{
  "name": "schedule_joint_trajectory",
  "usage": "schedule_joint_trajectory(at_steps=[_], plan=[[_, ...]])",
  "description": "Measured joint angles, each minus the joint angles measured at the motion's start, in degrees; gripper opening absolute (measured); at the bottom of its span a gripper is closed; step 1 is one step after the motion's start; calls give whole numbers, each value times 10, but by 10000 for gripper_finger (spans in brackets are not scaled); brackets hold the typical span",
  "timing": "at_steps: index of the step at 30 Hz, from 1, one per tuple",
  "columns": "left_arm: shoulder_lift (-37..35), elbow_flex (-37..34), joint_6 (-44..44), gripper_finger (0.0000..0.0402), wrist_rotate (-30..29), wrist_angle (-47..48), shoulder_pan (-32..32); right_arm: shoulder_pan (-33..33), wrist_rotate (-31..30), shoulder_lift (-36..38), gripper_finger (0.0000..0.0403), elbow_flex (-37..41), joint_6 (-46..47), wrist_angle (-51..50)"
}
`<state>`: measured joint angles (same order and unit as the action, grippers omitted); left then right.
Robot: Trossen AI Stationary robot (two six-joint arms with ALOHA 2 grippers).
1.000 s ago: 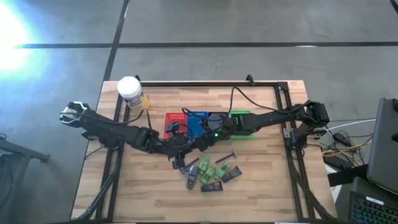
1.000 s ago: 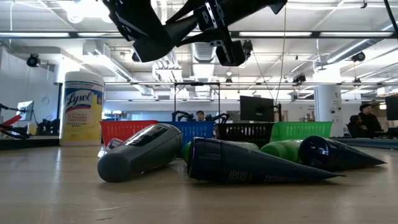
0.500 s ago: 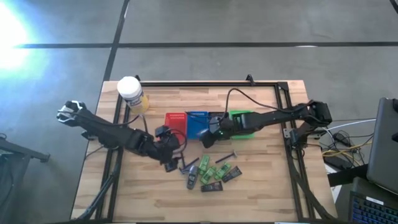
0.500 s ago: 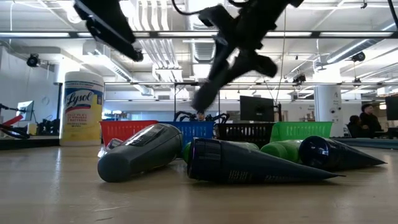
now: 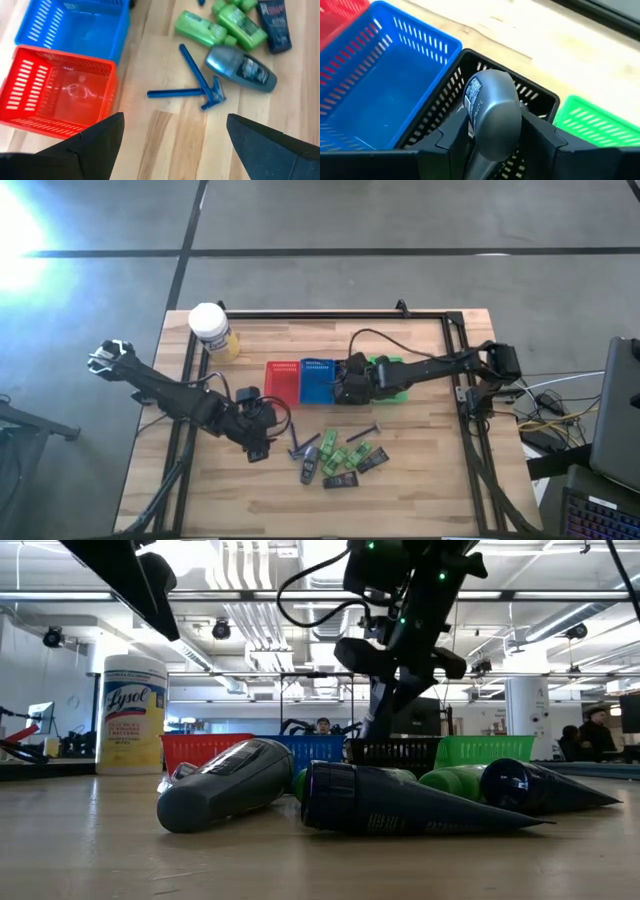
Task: Pick & Place Travel size toiletries
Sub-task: Put the gray deodorant into the black bin
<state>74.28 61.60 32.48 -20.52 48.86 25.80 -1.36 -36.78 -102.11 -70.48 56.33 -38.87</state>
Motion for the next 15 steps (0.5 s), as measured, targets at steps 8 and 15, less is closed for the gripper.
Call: schedule_joint_trajectory(at_steps=[8,15], plan=[[0,-28,-73,355,70,-30,-6,-11,7,-9,211,-3,-25,0],[0,-75,-26,355,97,-109,-7,-31,13,4,295,-3,-26,-17]])
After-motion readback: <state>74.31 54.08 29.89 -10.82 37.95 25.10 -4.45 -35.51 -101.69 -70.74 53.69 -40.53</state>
